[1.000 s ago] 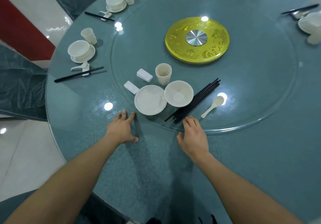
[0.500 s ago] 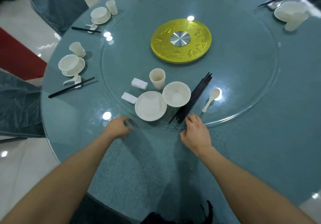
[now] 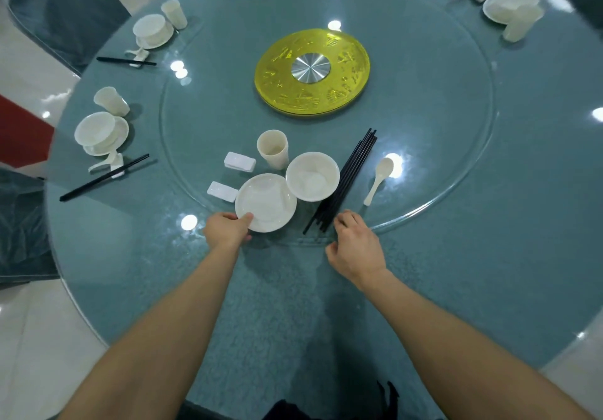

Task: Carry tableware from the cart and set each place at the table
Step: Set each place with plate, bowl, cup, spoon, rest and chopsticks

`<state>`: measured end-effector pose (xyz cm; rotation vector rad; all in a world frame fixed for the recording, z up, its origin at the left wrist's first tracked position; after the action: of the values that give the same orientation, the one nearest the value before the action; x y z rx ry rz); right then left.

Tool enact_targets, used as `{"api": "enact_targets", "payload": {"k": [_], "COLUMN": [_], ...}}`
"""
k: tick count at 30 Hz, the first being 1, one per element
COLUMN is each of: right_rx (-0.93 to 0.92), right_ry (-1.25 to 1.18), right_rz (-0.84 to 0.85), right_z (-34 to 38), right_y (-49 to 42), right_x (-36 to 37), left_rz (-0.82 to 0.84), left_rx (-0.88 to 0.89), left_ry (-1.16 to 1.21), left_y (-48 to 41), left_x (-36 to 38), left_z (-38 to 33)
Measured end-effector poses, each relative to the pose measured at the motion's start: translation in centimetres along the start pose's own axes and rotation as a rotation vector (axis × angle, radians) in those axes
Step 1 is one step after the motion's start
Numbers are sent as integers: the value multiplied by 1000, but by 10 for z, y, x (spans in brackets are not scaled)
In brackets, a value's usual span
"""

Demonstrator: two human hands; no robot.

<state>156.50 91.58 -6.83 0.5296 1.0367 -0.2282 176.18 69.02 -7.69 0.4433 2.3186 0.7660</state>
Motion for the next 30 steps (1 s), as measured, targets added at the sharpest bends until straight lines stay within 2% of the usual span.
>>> {"api": "enact_targets", "payload": {"k": [13,26,30], "right_rx": [-14,-13,-64], "right_ry": [28,26,-22], "right_rz": [11,11,-164], "right_z": [-4,-8,-5], "right_y": [-2,-2,8], "right_x": [2,2,-7], "left_rz": [-31,-72,-91], "left_rx": [75,179,196], "left_ry": [62,322,351], "left_y": [4,33,40], "left_x": [-9,-34,-54], "left_z": [3,30,54]}}
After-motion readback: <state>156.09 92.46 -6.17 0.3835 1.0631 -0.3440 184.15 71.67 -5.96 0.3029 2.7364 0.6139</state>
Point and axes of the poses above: each hand's wrist, its own y-axis away from the middle knuckle, its own x-axis out of the palm, z = x × y, the point moved 4 cm from there along -y, towards the middle knuckle, and after that the axes turned 14 degrees about z, right-handed, at the moved point
